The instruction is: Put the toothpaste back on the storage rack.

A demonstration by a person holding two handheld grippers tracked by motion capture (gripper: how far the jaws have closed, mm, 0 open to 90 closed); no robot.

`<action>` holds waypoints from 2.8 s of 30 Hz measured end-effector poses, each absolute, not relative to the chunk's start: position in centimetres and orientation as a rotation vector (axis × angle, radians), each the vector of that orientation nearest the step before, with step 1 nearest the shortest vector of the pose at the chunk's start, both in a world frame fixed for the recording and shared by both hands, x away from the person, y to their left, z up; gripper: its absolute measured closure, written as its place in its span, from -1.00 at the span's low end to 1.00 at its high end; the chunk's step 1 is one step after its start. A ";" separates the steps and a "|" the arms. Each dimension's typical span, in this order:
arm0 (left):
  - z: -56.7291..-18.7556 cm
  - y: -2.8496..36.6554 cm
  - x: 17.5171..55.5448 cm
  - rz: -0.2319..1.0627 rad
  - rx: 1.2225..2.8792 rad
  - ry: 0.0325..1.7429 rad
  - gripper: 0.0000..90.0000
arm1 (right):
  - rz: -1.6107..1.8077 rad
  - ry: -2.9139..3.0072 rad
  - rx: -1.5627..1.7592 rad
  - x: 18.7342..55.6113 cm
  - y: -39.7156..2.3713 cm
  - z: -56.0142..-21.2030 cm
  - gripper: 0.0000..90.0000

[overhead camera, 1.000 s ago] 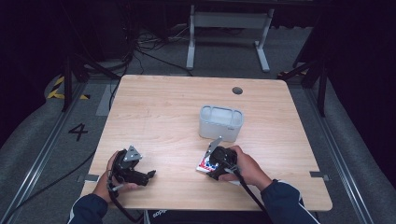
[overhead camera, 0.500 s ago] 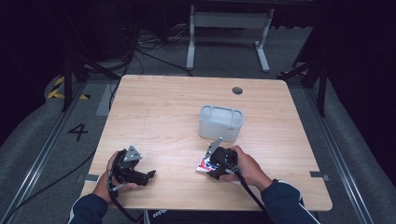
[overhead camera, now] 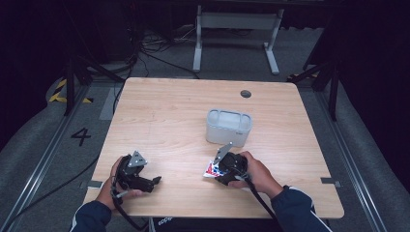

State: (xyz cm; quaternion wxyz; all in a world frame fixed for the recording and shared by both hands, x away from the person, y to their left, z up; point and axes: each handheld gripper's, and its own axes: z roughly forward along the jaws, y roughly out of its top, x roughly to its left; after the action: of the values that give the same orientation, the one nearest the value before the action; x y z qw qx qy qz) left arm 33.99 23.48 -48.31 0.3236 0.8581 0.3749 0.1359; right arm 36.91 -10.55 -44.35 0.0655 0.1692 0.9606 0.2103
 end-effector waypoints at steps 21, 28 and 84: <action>-48.3 23.5 34.0 0.357 2.251 0.983 -0.97 | 0.765 2.818 0.515 36.4 -12.2 -42.6 0.34; -48.3 23.5 34.0 0.359 2.253 0.981 -0.97 | 0.818 2.791 0.522 36.3 -12.8 -42.0 0.36; -48.3 23.5 34.0 0.359 2.253 0.980 -0.97 | 1.068 2.632 0.517 35.8 -15.4 -39.0 0.44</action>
State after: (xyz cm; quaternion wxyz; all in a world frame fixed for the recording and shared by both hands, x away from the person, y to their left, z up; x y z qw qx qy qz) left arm 34.01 23.49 -48.30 0.3232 0.8586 0.3736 0.1368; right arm 35.75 -15.41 -38.97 0.1267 0.1777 0.9043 0.3669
